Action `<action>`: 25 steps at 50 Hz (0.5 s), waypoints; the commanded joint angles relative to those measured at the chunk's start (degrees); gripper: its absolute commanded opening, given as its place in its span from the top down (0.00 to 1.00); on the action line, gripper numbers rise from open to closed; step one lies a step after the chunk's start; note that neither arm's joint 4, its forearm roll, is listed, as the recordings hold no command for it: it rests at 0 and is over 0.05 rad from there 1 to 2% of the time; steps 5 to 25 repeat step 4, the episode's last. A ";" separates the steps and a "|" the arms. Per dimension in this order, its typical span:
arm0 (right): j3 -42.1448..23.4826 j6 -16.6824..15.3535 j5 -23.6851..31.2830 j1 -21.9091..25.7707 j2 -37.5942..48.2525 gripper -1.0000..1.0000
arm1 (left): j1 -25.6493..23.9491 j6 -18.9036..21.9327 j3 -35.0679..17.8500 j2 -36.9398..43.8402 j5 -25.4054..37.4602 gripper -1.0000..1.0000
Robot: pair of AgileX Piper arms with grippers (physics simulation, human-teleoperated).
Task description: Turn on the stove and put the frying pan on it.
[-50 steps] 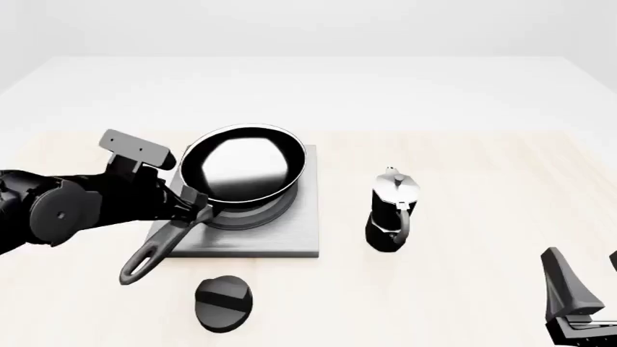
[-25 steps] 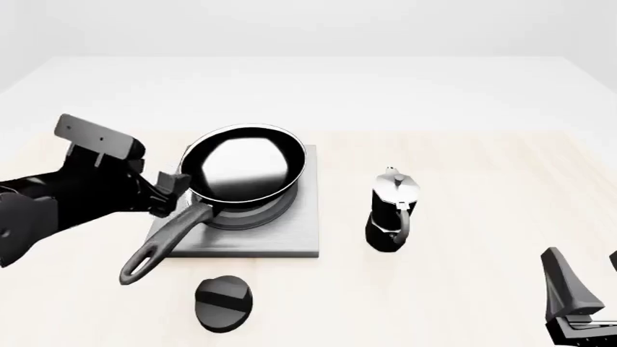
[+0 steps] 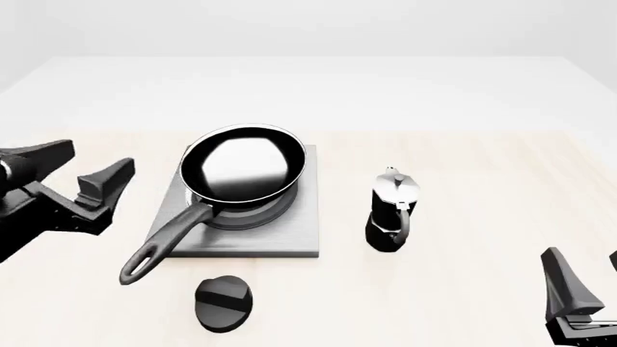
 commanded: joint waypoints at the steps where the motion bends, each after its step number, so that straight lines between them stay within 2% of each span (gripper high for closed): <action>1: 0.00 0.00 0.00 0.00 0.00 0.00 | 4.34 1.03 7.09 -17.95 -3.43 0.00; 4: 0.00 0.00 0.00 0.00 0.00 0.00 | 5.28 3.74 10.29 -23.79 -4.17 0.00; 25: 0.00 0.00 0.00 0.00 0.00 0.00 | 5.28 3.74 10.29 -23.79 -4.17 0.00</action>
